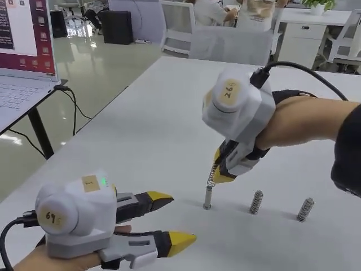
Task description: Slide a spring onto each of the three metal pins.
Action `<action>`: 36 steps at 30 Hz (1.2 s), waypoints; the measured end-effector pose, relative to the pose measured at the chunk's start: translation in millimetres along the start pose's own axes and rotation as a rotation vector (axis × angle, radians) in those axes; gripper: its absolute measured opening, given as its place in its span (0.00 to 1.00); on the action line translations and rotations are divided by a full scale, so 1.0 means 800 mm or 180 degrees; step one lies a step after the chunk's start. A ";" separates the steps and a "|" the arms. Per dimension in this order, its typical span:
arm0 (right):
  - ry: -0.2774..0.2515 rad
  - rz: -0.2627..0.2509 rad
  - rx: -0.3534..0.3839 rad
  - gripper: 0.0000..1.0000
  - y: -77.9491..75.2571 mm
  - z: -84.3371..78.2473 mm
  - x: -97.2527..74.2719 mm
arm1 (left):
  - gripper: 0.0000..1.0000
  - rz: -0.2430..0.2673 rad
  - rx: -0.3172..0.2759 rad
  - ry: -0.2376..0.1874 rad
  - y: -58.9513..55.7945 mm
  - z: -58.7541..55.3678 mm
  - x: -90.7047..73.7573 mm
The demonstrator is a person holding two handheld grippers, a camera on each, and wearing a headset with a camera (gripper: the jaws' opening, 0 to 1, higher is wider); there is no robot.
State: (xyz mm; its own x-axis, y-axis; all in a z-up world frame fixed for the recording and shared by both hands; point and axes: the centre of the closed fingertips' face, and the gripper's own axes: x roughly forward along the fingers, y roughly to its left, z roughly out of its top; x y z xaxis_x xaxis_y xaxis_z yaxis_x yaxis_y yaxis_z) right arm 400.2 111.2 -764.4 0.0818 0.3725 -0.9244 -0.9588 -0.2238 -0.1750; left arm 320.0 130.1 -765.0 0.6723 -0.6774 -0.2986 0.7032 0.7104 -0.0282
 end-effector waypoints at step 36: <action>0.0171 0.0147 0.0192 0.08 -0.005 -0.016 0.053 | 0.43 -0.0015 0.0009 0.0017 -0.001 -0.002 -0.001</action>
State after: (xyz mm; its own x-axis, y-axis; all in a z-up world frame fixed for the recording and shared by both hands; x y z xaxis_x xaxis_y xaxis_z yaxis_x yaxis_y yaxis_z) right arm 411.4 116.1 -807.3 0.0499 0.3137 -0.9482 -0.9764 -0.1843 -0.1124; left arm 318.4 130.6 -766.3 0.6679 -0.6796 -0.3035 0.7070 0.7067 -0.0268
